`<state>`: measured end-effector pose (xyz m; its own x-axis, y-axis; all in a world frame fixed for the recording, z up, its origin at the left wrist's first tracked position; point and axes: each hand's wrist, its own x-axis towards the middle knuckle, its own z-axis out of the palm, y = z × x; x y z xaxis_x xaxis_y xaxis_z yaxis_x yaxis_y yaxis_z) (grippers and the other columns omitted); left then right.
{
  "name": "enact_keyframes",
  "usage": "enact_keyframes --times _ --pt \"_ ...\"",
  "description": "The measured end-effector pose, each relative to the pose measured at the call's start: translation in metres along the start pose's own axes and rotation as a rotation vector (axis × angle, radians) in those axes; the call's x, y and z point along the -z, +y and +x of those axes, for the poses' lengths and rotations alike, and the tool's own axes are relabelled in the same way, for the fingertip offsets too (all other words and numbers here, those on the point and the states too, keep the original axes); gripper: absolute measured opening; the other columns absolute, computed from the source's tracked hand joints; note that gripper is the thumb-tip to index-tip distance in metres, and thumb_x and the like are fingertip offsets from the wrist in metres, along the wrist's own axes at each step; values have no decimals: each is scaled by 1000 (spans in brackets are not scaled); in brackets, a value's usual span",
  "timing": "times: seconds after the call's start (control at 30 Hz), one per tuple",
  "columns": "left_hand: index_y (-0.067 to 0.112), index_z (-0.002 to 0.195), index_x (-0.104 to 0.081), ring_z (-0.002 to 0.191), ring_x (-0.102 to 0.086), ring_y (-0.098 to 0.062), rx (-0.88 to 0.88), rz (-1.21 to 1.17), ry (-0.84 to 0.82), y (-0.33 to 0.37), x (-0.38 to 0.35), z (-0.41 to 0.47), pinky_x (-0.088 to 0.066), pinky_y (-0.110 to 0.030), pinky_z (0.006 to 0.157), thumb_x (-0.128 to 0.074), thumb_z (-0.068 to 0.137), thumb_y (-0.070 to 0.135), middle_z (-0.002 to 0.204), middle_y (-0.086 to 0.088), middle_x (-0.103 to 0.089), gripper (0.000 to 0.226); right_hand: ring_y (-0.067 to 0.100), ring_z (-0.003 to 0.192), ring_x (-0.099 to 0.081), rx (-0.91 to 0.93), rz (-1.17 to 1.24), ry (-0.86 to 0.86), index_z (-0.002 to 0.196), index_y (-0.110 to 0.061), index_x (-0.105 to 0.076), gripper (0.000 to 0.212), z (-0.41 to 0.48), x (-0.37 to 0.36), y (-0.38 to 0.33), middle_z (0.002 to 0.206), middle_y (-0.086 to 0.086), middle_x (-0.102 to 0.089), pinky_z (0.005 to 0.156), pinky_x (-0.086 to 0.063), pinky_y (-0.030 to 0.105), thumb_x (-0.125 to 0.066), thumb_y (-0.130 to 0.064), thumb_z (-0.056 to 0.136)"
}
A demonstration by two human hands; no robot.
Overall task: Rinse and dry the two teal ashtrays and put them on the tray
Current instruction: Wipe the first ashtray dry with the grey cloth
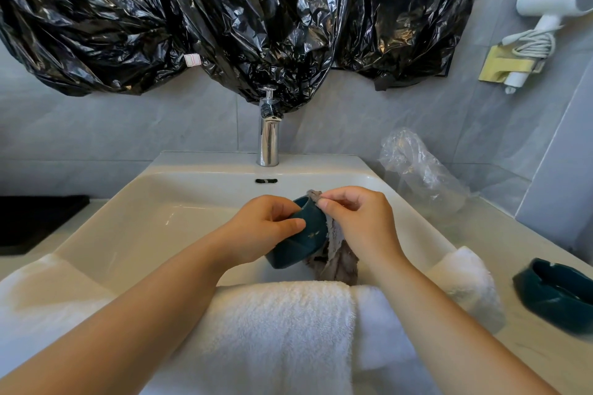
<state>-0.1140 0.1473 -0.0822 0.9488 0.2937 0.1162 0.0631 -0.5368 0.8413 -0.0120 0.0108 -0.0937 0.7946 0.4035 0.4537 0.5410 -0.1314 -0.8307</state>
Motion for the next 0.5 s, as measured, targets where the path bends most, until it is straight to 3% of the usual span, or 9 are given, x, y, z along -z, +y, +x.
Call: enact_keyframes --times 0.13,0.23,0.33,0.5 --pt "10 95 -70 87 -67 -24 -17 1 2 0 1 0 -54 -39 86 -53 97 14 95 -12 -73 18 11 89 -65 -42 -16 -9 95 -17 -77 10 -1 5 4 92 -6 -72 72 -47 12 -68 -17 89" --pt "10 96 -70 92 -67 -27 -25 21 14 0 2 0 -53 -41 88 -53 96 15 96 -12 -73 17 10 88 -66 27 4 -37 92 -22 -77 10 -5 4 1 90 -8 -73 75 -52 17 -70 -17 88" --pt "8 97 -70 94 -66 -28 -44 60 -6 -1 1 0 -53 -43 90 -54 96 14 96 -12 -72 17 7 86 -65 92 -12 -46 91 -23 -78 10 -3 0 -2 90 -9 -73 73 -51 12 -70 -18 87" --pt "13 92 -70 86 -67 -21 -92 39 -33 1 0 -3 -55 -31 79 -53 96 12 93 -8 -72 17 16 96 -65 -77 -25 20 97 -15 -76 15 7 1 11 98 -1 -73 78 -51 18 -62 -17 94"
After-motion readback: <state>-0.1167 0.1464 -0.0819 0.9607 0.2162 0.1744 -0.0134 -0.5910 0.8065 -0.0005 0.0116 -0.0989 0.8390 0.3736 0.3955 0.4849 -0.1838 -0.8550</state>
